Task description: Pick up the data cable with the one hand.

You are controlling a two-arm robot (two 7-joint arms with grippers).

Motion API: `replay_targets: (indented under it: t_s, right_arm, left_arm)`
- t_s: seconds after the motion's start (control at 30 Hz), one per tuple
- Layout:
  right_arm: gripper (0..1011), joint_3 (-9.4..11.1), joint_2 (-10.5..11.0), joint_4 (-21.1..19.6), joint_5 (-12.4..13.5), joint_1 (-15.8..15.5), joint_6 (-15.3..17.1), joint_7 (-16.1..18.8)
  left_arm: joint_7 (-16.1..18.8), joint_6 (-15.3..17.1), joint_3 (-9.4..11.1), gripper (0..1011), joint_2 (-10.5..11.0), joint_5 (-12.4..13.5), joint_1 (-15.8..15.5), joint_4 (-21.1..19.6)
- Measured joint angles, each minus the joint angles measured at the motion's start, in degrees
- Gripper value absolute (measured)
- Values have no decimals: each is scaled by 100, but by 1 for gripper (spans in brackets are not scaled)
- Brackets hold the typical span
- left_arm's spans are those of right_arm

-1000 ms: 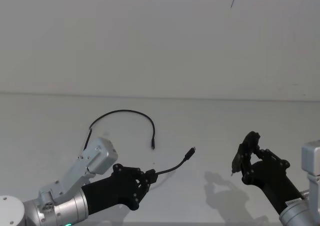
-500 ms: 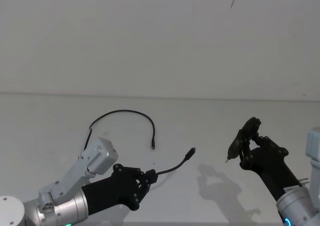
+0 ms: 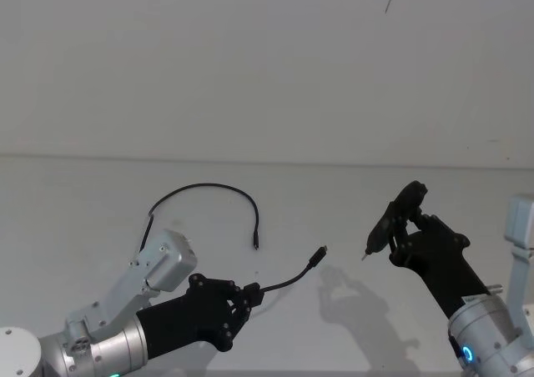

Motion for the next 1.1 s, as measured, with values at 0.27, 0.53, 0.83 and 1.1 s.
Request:
replay_targets:
  t_s: [0.27,0.53,0.83,1.1]
  right_arm:
    - [269,3,-113,-86,81,20,185,-15]
    - [269,11,-187,-211,124,-6,281,11]
    - [269,-2,-194,-344,132,-65,256,158]
    - [269,-50,-189,-395,203,-85,240,292]
  left_arm:
    - [0,0,0,42,0,0,0,0]
    - [0,0,0,42,0,0,0,0]
    - [0,0,0,42,0,0,0,1]
    - [0,0,0,43,0,0,0,1]
